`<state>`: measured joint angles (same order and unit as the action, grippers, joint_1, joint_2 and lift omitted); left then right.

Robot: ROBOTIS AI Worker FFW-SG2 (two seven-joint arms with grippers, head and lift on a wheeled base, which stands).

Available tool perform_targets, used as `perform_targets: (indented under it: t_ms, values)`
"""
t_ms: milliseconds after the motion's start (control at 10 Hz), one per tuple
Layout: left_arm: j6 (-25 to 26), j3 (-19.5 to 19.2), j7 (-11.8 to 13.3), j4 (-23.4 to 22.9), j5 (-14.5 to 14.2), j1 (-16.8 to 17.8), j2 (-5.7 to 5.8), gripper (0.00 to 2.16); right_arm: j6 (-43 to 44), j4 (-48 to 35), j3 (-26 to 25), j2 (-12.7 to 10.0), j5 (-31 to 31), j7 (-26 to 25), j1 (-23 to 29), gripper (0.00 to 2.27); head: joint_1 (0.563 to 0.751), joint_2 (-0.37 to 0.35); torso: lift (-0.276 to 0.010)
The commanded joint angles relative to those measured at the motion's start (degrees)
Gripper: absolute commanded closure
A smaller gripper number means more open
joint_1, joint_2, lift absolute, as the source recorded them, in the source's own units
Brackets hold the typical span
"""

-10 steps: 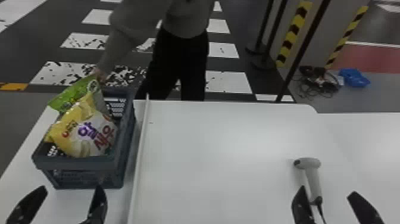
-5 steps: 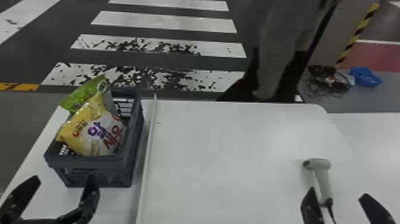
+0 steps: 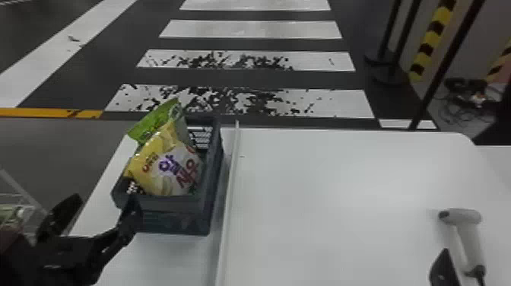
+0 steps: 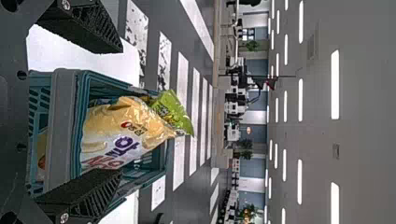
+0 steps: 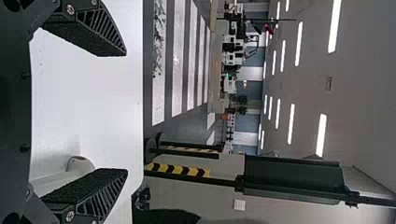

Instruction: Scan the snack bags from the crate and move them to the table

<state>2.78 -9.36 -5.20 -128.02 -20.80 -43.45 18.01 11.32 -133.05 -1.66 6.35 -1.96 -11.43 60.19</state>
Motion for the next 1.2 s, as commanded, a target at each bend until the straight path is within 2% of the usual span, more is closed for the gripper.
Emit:
perform_targets:
  t_ms: [0,100,200,400,500,700,1000,1100]
  values:
    - [-0.89,-1.98,3.18,4.0,-1.53,2.85,-1.13,0.09,-0.03,-0.1,0.51,0.24,0.91,0.01,0.02,0.11,0.695,0.075,-0.095]
    - [-1.59,-2.51,4.85,5.85,-2.84,4.25,-1.66,0.09,-0.2,-0.28,0.95,0.51,1.52,0.01,0.11,0.11,0.695,0.093,-0.095]
    - [-3.52,-2.6,6.6,7.17,-3.46,5.22,-1.66,0.09,-0.03,-0.54,1.13,0.51,2.05,0.01,0.54,0.11,0.695,0.115,-0.095]
    - [-3.35,-4.09,10.38,7.87,-5.48,6.8,-1.66,0.09,-0.2,-1.16,1.74,0.51,3.37,0.01,1.25,0.11,0.695,0.129,-0.095]
    - [-1.94,-5.32,11.26,8.13,-6.45,7.68,-1.57,0.09,-0.38,-1.33,2.27,0.51,4.07,-0.08,1.25,0.11,0.695,0.131,-0.095]
    - [2.45,-6.82,11.44,9.19,-7.06,10.14,-1.57,0.09,-0.73,-1.51,3.24,0.68,5.39,-0.08,1.34,0.11,0.695,0.164,-0.095]
    - [6.85,-7.17,11.97,10.42,-7.06,12.78,-1.57,0.08,-0.73,-1.68,3.5,1.47,5.57,-0.08,1.34,0.11,0.695,0.204,-0.095]
    - [7.38,-7.17,13.2,11.47,-7.77,14.1,-1.57,0.08,-0.73,-1.68,3.5,1.74,5.57,-0.08,1.25,0.11,0.695,0.204,-0.095]
